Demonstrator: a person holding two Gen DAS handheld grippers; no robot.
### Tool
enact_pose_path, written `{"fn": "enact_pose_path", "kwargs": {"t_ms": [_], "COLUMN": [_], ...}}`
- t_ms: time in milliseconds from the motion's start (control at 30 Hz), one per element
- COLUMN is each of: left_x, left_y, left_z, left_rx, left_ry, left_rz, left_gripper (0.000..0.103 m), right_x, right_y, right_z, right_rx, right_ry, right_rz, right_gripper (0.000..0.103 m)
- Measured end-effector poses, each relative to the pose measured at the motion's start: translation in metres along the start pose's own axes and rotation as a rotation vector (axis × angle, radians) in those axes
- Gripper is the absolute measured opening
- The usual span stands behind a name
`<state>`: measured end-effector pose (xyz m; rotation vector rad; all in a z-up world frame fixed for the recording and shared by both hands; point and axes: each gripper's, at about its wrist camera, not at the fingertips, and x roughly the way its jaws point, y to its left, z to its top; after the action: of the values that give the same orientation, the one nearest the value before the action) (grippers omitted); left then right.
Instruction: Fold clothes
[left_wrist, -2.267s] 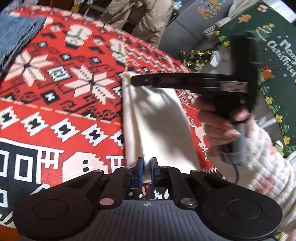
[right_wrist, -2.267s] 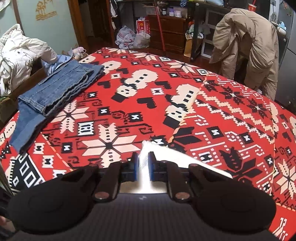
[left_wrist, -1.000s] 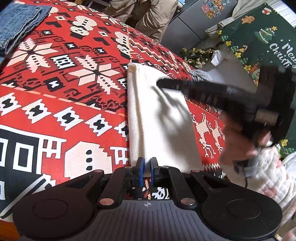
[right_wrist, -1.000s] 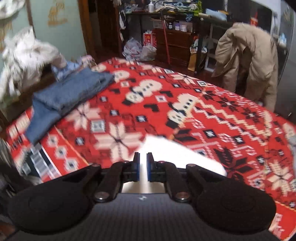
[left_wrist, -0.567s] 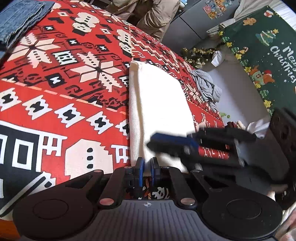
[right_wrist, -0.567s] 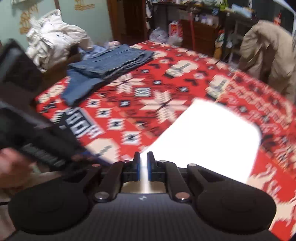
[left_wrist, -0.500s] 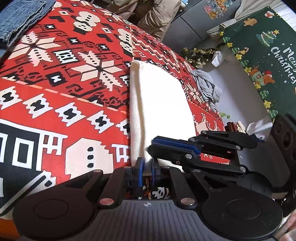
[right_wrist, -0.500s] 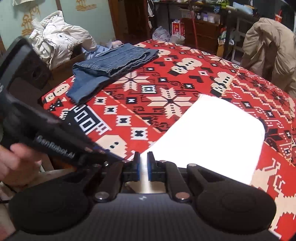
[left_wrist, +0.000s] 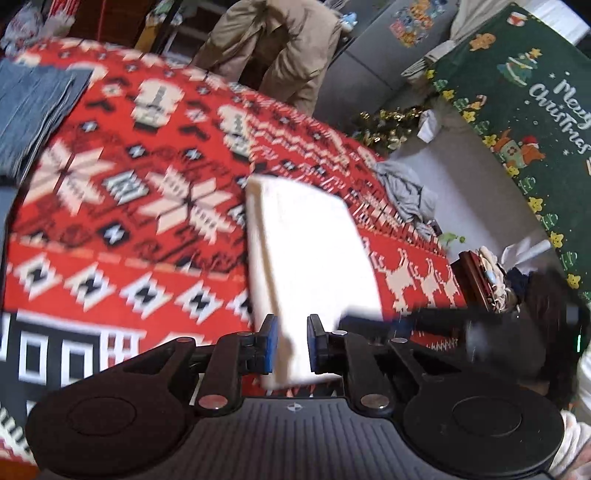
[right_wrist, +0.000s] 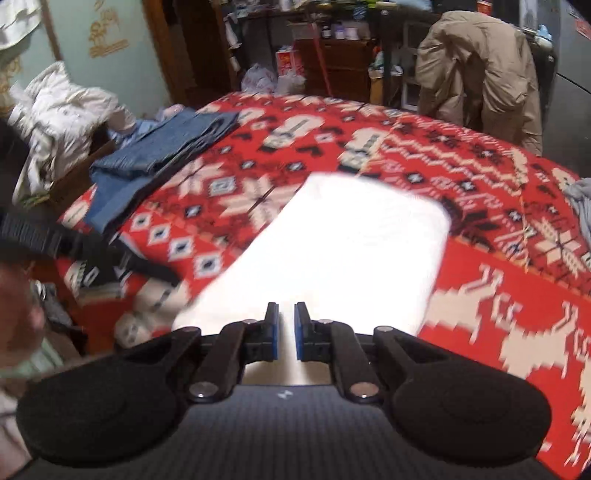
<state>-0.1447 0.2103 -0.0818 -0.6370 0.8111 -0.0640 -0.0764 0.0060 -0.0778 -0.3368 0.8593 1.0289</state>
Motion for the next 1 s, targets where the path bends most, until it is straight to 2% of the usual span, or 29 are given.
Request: {"fn": "enact_pose_path", "kwargs": {"t_ms": [133,200,333,433,567,700,833,1000], "left_x": [0.02,0.033,0.042,0.032,0.017,0.007,0.026,0.056], "left_y": [-0.023,-0.03,-0.036,-0.029,-0.023,-0.033,-0.04,-0.036], "left_z": [0.006,0.004,-0.012,-0.02,-0.021,-0.01,0.009,0.011], "left_rx": [0.1,0.143,0.22,0.213,0.178,0.184,0.186,0.178], "left_ry": [0.017,0.055,0.089,0.092,0.081,0.03,0.0,0.038], "left_rz": [0.002,0.002,0.059,0.074,0.068,0.047,0.063,0.117], "left_gripper": [0.015,0.015,0.014,0.009,0.008,0.009,0.009,0.009], "right_x": [-0.009,-0.015,-0.026,-0.024,-0.038,-0.052,-0.048,-0.023], "right_y": [0.011,0.01,-0.005,-0.021,-0.021,-0.03,-0.047,-0.059], "right_z": [-0.02,-0.021,-0.02,-0.027,-0.045,-0.045,-0.026,-0.013], "right_rx": [0.011,0.034,0.095,0.15,0.149,0.186,0.242,0.288], "right_ry": [0.008,-0.008,-0.055,-0.037,-0.035,-0.057,-0.104,-0.11], "right_rz": [0.016,0.009,-0.077,-0.134,-0.123,-0.14,-0.188,-0.23], "right_gripper": [0.01,0.01,0.01,0.01,0.01,0.01,0.01,0.011]}}
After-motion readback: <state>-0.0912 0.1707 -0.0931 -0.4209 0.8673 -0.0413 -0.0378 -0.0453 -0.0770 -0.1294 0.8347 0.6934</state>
